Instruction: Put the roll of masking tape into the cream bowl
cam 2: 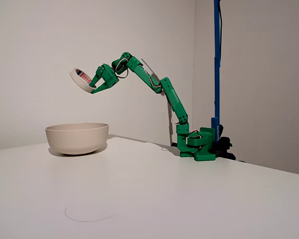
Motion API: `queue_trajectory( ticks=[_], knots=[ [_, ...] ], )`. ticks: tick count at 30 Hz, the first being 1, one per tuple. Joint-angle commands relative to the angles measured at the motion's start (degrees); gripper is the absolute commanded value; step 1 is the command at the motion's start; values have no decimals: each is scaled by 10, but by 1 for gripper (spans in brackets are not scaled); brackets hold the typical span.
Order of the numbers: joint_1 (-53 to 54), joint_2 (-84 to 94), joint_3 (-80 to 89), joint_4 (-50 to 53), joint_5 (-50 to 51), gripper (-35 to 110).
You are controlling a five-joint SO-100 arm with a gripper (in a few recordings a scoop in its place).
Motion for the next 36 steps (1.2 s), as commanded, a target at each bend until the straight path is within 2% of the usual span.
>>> queue_trajectory(
  ticks=[1, 12, 20, 21, 24, 36],
  knots=[
    [18, -8, -33, -13, -4, -8],
    [52, -90, -34, -45, -11, -8],
    [41, -98, -34, -32, -1, -8],
    [40, -95, -34, -28, 7, -8],
    [33, -87, -34, -20, 15, 6],
    [30, -87, -35, -22, 28, 1]
  ],
)
